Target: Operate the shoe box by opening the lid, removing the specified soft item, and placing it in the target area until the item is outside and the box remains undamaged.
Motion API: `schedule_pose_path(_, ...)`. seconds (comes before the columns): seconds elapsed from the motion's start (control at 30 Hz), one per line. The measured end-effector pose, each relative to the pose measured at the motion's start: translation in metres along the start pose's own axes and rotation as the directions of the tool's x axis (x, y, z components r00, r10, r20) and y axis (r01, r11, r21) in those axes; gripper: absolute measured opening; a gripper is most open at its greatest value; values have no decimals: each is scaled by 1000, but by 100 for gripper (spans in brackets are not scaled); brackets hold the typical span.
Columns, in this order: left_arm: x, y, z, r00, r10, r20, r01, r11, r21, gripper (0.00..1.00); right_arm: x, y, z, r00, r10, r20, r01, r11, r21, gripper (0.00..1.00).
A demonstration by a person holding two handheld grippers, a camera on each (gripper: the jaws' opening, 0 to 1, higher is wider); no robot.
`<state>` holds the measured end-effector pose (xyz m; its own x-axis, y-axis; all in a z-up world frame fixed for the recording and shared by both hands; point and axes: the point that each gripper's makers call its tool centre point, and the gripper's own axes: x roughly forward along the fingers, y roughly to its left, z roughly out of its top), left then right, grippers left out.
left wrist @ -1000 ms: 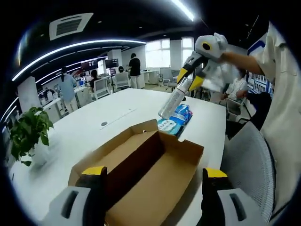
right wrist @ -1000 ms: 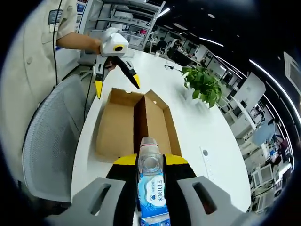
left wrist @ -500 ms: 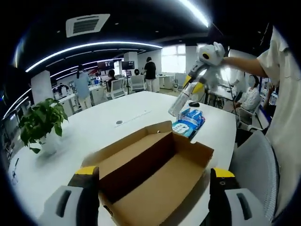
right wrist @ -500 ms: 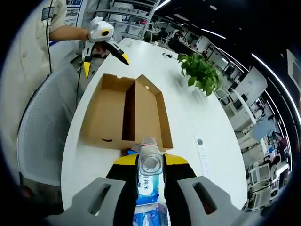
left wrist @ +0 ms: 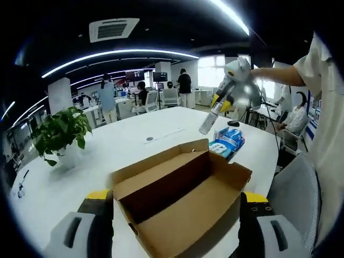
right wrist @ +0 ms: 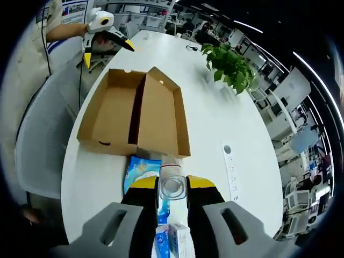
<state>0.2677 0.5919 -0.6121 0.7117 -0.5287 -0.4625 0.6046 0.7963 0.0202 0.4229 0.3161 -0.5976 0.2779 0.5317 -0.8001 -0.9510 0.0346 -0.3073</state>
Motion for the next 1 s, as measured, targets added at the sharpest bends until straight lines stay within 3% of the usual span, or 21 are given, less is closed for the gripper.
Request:
schedule_pose_path(0.27, -9, 3, -11, 999, 35, 4, -34, 998, -47, 100, 17, -9, -16, 995, 64, -81, -65, 998, -10, 17)
schedule_pose_path(0.6, -13, 3, -19, 998, 60, -13, -61, 997, -52, 100, 40, -24, -41, 974, 109, -196, -110, 994, 6, 17)
schedule_pose_path(1.0, -17, -1, -27, 998, 59, -27, -60, 997, -43, 100, 66, -34, -56, 950, 151, -273, -142, 988, 53, 17)
